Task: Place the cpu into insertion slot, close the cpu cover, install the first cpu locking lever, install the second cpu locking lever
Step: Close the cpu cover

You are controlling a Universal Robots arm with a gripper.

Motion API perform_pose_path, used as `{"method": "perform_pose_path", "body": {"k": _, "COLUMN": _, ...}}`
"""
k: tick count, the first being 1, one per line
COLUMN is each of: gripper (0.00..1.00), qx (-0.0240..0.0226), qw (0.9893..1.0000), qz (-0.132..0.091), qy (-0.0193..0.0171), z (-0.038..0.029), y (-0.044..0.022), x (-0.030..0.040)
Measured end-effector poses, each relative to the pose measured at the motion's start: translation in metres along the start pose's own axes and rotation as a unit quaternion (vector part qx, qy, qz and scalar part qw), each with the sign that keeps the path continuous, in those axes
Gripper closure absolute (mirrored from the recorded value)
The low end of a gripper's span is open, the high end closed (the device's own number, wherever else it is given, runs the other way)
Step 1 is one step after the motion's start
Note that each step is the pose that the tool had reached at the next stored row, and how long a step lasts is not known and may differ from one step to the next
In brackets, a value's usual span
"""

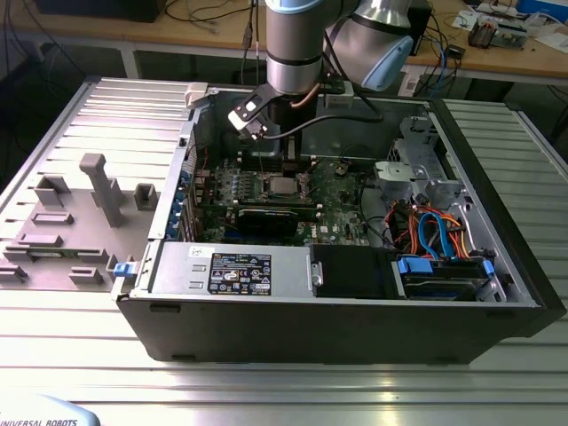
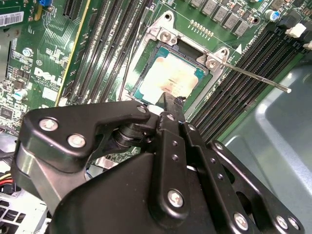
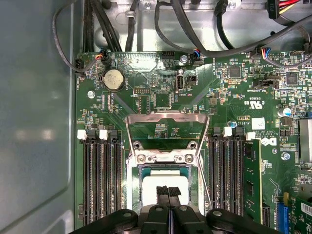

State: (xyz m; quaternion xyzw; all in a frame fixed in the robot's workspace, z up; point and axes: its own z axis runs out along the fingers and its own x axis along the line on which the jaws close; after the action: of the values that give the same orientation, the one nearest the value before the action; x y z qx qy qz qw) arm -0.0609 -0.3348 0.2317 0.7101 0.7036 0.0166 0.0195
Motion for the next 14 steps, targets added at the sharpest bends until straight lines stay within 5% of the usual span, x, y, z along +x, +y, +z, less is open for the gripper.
{"method": "perform_pose_path", "body": {"k": 14, "gripper": 0.89, "qx": -0.0002, "qw": 1.0000, "qz": 0.000, "qy": 0.0000, "z": -0.0040, "y": 0.0003, "x": 0.0001}}
